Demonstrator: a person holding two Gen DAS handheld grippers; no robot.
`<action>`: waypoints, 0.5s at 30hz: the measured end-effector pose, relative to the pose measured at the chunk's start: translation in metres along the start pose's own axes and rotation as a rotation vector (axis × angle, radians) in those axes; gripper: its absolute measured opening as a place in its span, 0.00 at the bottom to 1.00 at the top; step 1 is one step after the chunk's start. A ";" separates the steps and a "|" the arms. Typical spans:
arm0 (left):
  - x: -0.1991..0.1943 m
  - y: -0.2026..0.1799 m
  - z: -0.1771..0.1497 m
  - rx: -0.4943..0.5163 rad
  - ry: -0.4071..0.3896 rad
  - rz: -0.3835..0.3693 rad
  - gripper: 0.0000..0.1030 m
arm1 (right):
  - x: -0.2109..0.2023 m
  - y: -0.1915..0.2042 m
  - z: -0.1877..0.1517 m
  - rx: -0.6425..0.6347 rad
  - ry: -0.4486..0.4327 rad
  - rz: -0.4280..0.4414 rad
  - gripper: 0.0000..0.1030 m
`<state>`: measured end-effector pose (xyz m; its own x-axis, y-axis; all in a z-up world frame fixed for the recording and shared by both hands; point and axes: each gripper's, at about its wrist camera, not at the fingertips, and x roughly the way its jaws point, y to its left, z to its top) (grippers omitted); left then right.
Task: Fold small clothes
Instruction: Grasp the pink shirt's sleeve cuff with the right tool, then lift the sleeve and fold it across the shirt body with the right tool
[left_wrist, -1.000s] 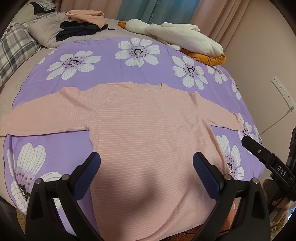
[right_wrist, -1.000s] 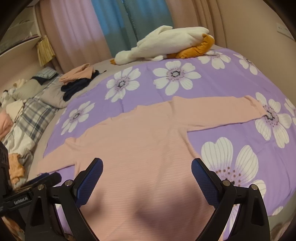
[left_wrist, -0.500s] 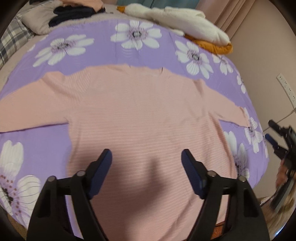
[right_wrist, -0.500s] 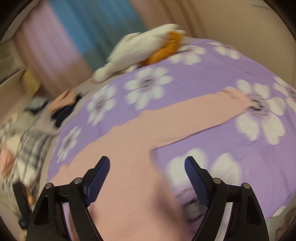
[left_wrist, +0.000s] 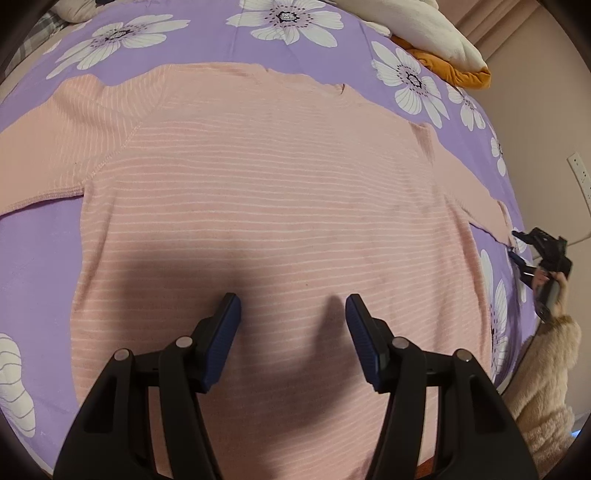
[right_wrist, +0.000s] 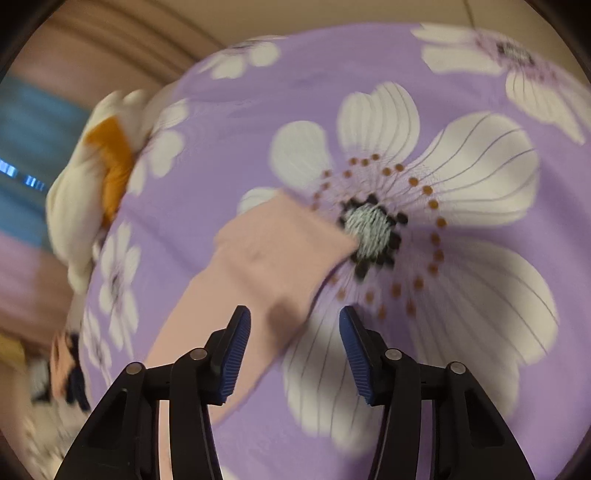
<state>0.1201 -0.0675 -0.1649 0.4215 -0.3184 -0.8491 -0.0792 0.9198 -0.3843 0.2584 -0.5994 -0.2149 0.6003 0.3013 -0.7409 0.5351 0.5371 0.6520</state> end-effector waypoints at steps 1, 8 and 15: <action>0.001 0.001 0.001 -0.010 0.000 -0.008 0.57 | 0.003 -0.002 0.004 0.026 -0.008 0.017 0.41; 0.002 0.003 0.002 -0.029 -0.002 -0.022 0.57 | -0.011 0.016 0.017 0.012 -0.111 0.056 0.06; 0.001 0.004 0.002 -0.033 -0.009 -0.028 0.58 | -0.012 0.003 0.029 -0.005 -0.150 -0.007 0.05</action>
<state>0.1222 -0.0635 -0.1668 0.4325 -0.3414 -0.8345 -0.0973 0.9025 -0.4196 0.2706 -0.6244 -0.1994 0.6784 0.1767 -0.7132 0.5372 0.5429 0.6455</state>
